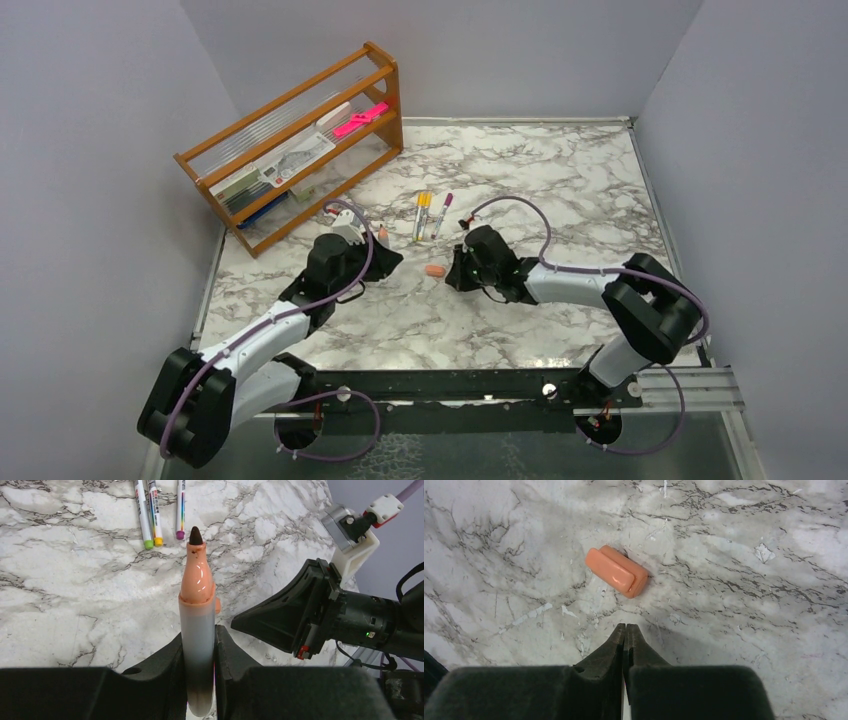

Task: Insert the pens into the pen caps

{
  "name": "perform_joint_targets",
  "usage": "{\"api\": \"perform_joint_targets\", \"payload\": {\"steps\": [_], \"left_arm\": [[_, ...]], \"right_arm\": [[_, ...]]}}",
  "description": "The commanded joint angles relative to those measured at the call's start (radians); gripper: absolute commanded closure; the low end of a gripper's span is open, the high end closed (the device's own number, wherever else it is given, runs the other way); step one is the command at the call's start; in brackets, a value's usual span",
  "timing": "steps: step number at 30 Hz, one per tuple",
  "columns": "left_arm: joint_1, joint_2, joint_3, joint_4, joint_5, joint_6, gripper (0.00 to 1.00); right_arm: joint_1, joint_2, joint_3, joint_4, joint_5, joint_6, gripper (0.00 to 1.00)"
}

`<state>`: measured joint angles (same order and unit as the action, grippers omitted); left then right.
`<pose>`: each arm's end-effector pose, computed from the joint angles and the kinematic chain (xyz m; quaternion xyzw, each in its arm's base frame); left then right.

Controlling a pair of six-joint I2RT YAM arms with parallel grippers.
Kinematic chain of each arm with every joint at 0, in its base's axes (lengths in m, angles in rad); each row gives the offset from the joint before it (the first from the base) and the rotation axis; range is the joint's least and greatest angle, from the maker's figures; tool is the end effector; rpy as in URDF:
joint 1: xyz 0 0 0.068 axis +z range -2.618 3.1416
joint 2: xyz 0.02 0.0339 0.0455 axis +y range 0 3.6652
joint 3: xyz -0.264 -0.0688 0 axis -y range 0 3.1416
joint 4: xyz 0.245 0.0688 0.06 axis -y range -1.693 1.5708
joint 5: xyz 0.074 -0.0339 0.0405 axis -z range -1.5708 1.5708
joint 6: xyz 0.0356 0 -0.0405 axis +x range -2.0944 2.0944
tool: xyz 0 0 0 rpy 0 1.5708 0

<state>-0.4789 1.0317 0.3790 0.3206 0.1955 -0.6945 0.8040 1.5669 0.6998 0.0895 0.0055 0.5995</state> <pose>0.1908 -0.1068 0.2034 -0.0309 0.8118 -0.3860 0.4371 0.2092 0.2169 0.1526 -0.0931 0.9177 0.2474 0.2966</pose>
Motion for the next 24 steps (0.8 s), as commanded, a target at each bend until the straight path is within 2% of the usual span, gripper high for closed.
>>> {"api": "perform_joint_targets", "payload": {"steps": [1, 10, 21, 24], "left_arm": [[0.008, -0.02, -0.015, -0.004, -0.014, 0.011, 1.0], [0.013, -0.006, 0.032, -0.055, -0.013, 0.057, 1.0], [0.014, -0.047, -0.039, -0.002, -0.029, 0.03, 1.0], [0.016, -0.047, -0.036, -0.005, -0.023, 0.035, 1.0]], "right_arm": [[0.005, 0.067, 0.057, 0.021, -0.039, 0.032, 0.99], [0.002, 0.197, 0.173, -0.019, -0.01, 0.036, 0.99], [-0.081, 0.302, 0.351, -0.078, 0.001, -0.042, 0.99], [-0.081, 0.344, 0.42, -0.109, 0.002, -0.053, 0.92]]}}
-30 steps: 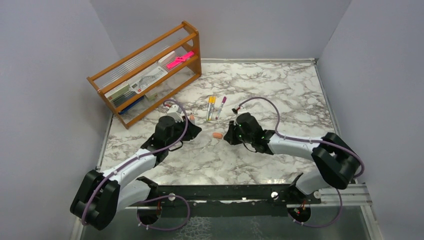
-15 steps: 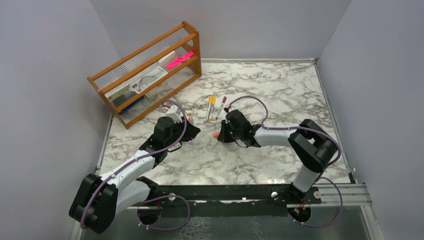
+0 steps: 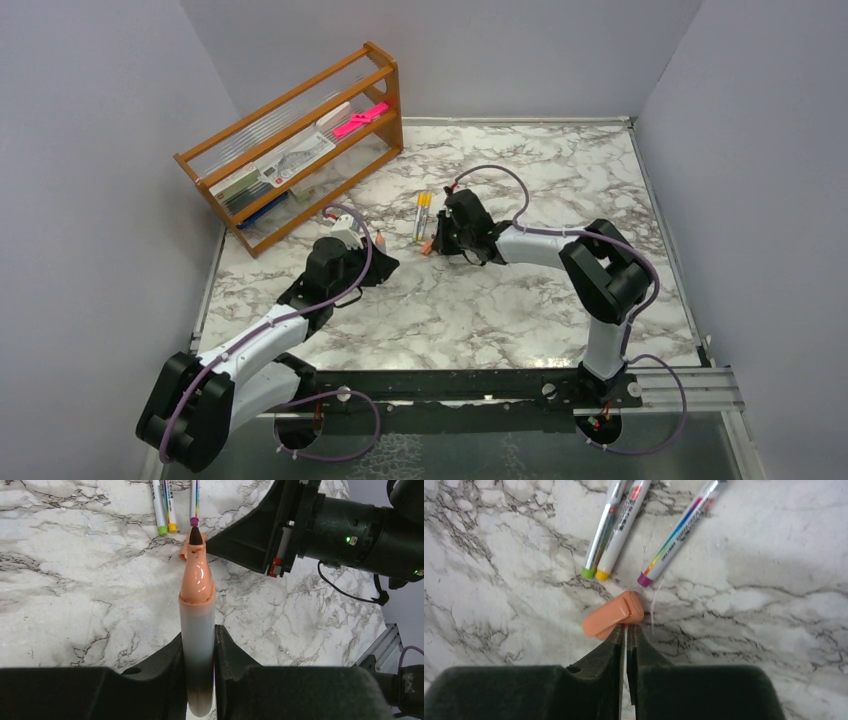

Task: Insert the pens into the pen caps

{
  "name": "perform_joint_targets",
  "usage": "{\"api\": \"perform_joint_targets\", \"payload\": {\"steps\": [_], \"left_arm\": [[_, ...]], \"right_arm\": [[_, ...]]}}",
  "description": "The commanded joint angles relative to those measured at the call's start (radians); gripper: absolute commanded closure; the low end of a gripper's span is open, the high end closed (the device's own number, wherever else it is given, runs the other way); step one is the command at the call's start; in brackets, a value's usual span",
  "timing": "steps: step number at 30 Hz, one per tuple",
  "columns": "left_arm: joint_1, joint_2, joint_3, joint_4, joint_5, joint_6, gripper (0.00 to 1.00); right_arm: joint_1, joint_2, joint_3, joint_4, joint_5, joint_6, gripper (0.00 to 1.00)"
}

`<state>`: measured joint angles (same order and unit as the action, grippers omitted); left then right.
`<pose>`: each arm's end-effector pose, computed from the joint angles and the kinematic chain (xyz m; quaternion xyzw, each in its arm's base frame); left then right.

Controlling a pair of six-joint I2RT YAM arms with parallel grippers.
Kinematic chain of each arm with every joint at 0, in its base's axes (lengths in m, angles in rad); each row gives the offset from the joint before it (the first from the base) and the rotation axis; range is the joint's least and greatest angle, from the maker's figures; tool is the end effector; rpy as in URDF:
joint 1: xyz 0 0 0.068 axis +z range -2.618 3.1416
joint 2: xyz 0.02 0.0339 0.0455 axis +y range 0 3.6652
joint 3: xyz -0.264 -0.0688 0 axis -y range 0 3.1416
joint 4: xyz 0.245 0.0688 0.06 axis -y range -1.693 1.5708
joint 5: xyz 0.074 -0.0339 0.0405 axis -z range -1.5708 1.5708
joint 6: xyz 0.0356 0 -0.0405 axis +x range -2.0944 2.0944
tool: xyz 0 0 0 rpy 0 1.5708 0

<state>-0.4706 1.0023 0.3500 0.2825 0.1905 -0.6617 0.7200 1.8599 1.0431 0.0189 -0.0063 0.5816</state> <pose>0.1846 -0.1015 0.1956 -0.0249 0.8227 -0.3679 0.4326 0.2880 0.2529 0.1506 -0.0652 0.9240 0.2307 0.2981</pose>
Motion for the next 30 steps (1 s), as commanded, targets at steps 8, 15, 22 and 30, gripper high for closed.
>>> {"api": "perform_joint_targets", "payload": {"steps": [8, 15, 22, 30], "left_arm": [[0.008, -0.042, -0.02, 0.029, -0.008, 0.004, 1.0], [0.009, -0.05, -0.037, 0.035, -0.002, 0.007, 1.0], [0.009, -0.071, -0.043, 0.03, -0.005, 0.01, 1.0], [0.009, -0.085, -0.053, 0.02, -0.008, 0.02, 1.0]], "right_arm": [[0.016, -0.055, 0.001, 0.027, 0.043, -0.014, 0.53], [0.048, -0.016, 0.069, -0.031, 0.131, -0.035, 0.5], [0.052, 0.075, 0.196, -0.103, 0.209, -0.05, 0.55], [0.051, 0.158, 0.264, -0.141, 0.219, -0.087, 0.68]]}}
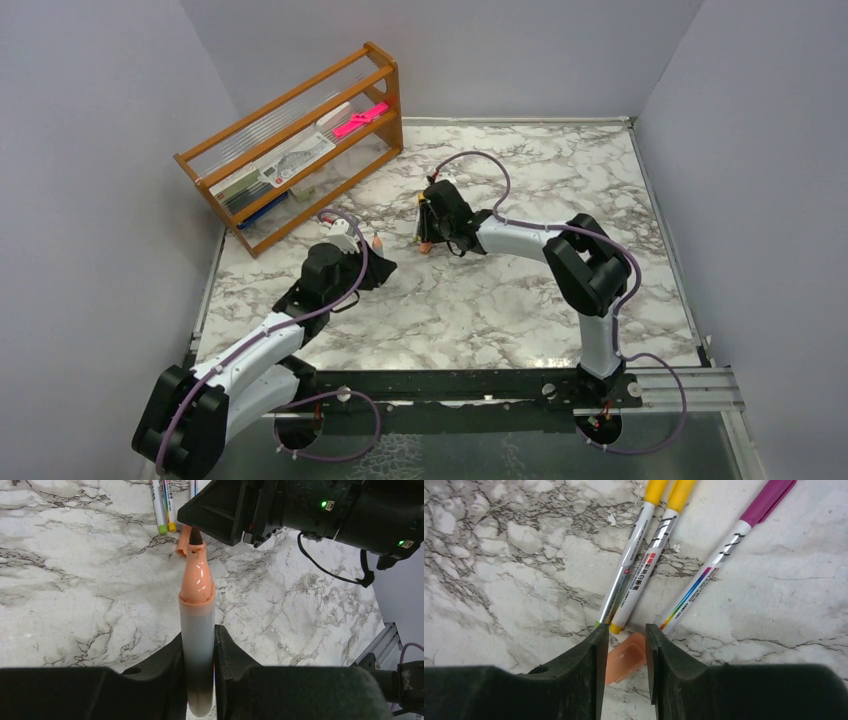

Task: Insert the pens into the pen caps

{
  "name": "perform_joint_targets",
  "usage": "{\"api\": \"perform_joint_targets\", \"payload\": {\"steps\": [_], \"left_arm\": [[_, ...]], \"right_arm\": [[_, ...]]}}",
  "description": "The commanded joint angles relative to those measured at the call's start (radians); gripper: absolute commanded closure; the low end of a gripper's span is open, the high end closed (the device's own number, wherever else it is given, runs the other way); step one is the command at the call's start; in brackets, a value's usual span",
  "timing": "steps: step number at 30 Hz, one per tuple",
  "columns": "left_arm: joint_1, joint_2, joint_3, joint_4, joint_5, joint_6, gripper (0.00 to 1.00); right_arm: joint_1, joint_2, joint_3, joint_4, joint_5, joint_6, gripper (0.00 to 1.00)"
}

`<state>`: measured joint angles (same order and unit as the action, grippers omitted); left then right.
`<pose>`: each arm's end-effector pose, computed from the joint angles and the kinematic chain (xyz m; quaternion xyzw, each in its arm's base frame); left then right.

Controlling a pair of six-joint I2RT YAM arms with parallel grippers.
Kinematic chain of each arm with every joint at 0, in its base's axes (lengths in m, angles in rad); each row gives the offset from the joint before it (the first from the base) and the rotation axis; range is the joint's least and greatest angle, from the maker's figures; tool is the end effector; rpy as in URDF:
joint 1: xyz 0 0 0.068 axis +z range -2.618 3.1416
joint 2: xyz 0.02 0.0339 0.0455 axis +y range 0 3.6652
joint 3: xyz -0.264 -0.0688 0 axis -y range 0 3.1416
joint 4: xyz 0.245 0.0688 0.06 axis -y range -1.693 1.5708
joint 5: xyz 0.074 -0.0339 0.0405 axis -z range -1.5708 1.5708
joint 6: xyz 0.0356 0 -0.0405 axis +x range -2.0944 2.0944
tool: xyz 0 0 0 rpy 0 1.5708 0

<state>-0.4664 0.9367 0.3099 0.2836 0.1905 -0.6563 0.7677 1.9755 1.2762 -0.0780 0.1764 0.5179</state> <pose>0.1754 -0.0959 0.1944 -0.0226 0.8153 -0.3710 0.4440 0.3121 0.2926 0.1679 -0.0807 0.9158 0.1657 0.3568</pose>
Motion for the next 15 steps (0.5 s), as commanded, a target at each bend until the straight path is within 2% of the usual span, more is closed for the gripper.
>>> {"api": "perform_joint_targets", "payload": {"steps": [1, 6, 11, 15], "left_arm": [[0.005, -0.018, -0.013, 0.018, -0.009, 0.016, 1.0], [0.005, -0.007, -0.009, 0.018, -0.007, 0.017, 1.0], [0.005, -0.014, -0.02, 0.019, -0.005, 0.012, 1.0], [0.004, -0.024, -0.027, 0.02, -0.005, 0.01, 1.0]], "right_arm": [[0.003, 0.044, 0.029, -0.042, 0.028, -0.023, 0.73], [0.01, 0.03, -0.004, -0.028, 0.007, -0.024, 0.87], [0.022, -0.006, -0.053, -0.023, 0.01, -0.024, 0.92], [0.035, -0.044, -0.094, -0.023, 0.026, -0.017, 0.92]]}}
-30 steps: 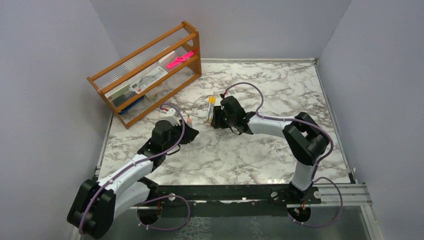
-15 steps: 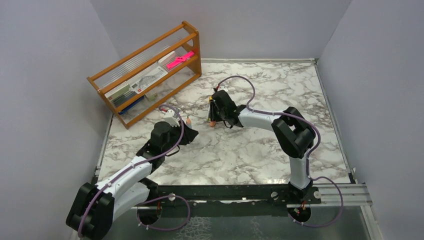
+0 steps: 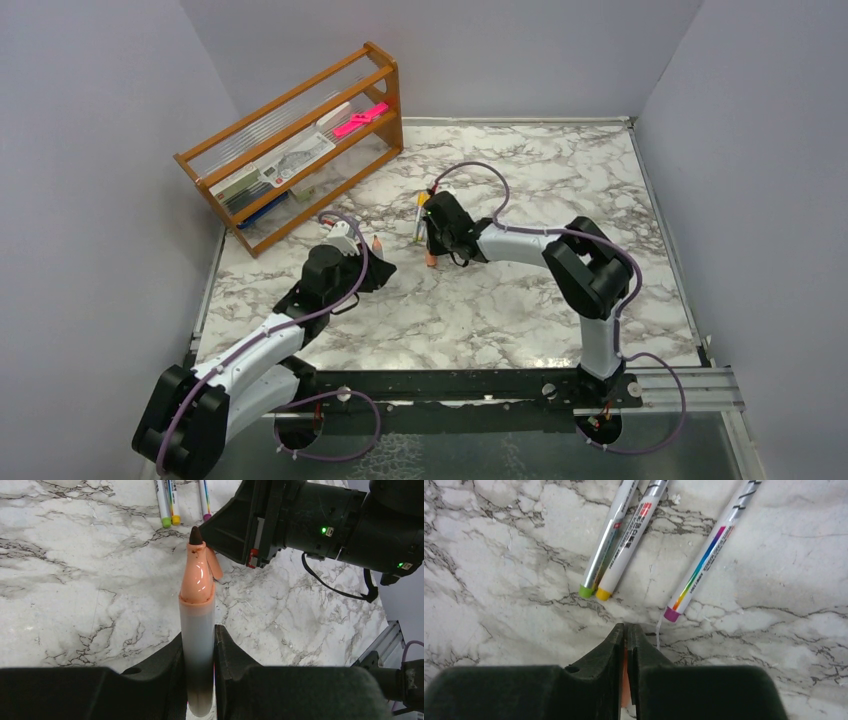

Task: Insert the pens into the pen caps

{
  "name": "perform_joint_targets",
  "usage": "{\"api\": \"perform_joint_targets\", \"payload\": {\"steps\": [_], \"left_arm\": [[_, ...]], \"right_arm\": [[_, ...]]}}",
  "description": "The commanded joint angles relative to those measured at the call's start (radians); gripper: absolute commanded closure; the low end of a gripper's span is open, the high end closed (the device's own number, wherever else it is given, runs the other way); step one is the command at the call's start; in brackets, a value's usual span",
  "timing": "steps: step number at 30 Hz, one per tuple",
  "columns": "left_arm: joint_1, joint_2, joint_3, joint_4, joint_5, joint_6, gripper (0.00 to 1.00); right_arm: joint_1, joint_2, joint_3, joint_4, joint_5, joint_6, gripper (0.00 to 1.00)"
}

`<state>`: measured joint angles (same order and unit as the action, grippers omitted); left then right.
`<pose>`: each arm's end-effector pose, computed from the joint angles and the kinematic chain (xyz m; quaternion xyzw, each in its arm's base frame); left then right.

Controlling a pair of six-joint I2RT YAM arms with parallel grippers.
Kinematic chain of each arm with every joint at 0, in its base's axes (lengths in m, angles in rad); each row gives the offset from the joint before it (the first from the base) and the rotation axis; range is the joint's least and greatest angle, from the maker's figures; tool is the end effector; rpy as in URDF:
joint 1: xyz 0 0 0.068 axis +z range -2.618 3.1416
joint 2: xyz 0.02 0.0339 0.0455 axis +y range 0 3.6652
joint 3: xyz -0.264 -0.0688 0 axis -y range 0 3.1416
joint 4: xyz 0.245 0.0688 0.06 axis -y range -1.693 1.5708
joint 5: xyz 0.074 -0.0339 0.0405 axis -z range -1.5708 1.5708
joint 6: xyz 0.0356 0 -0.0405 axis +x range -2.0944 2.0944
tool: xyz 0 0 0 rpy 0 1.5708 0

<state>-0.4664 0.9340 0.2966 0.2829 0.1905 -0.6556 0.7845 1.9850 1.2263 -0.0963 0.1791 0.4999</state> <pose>0.1736 -0.0950 0.1904 -0.0231 0.8185 -0.3687 0.4401 0.2995 0.2900 0.1479 -0.1013 0.9279 0.1419 0.3296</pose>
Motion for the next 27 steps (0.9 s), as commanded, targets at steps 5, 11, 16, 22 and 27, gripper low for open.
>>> {"api": "perform_joint_targets", "payload": {"steps": [5, 11, 16, 22, 27], "left_arm": [[0.005, -0.026, -0.019, 0.025, 0.001, 0.005, 1.0], [0.004, -0.028, -0.02, 0.03, 0.007, 0.005, 1.0], [0.004, -0.028, -0.025, 0.037, 0.01, 0.005, 1.0], [0.004, -0.045, -0.036, 0.041, 0.009, 0.002, 1.0], [0.003, -0.046, -0.052, 0.053, 0.01, -0.003, 1.0]], "right_arm": [[0.025, -0.092, -0.066, 0.003, 0.041, -0.006, 0.7], [0.05, -0.089, -0.036, -0.044, 0.079, -0.017, 0.56], [0.081, -0.067, 0.004, -0.132, 0.142, -0.001, 0.56], [0.101, -0.061, -0.003, -0.181, 0.173, 0.034, 0.58], [0.119, -0.048, 0.01, -0.23, 0.21, 0.046, 0.6]]}}
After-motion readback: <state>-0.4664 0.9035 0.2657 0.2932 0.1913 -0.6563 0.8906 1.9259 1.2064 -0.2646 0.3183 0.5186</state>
